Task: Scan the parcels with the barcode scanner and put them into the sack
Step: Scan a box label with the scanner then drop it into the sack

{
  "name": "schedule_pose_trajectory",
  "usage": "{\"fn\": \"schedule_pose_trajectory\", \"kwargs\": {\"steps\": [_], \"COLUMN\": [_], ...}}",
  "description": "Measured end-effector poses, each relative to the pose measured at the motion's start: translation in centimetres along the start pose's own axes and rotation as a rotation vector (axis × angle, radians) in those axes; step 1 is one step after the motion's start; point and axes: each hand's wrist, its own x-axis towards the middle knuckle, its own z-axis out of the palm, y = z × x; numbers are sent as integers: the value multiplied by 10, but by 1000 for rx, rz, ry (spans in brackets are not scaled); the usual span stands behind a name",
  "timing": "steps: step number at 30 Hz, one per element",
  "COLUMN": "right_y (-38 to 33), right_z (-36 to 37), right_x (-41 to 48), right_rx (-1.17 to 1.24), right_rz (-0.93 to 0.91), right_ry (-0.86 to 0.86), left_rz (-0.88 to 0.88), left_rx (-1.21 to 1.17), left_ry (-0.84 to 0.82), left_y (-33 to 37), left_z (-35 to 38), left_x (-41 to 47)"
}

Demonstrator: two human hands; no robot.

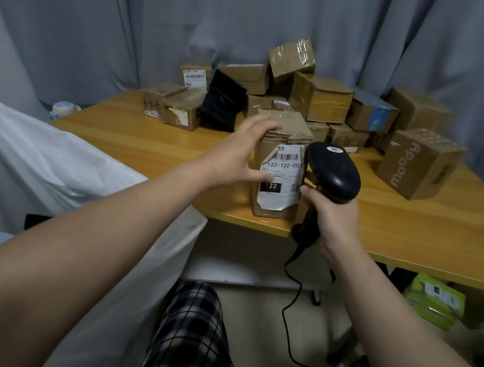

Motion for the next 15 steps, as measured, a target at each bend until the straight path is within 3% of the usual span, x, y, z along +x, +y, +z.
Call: {"fn": "schedule_pose_trajectory", "kwargs": {"steps": [6,11,15], "right_y": [1,11,23], "right_z": [-7,-18,-16], "right_x": [4,-9,-14], "right_rx": [-28,-248,-377], "right_rz": [3,-219,-268], "right_ry": [37,-23,-10], "left_rz": [54,24,-39], "left_rx": [57,-79,-145], "left_ry": [92,111,96], "left_y": [-3,-8,-4], "left_z": [-5,-6,-2], "left_x": [11,16,23]}}
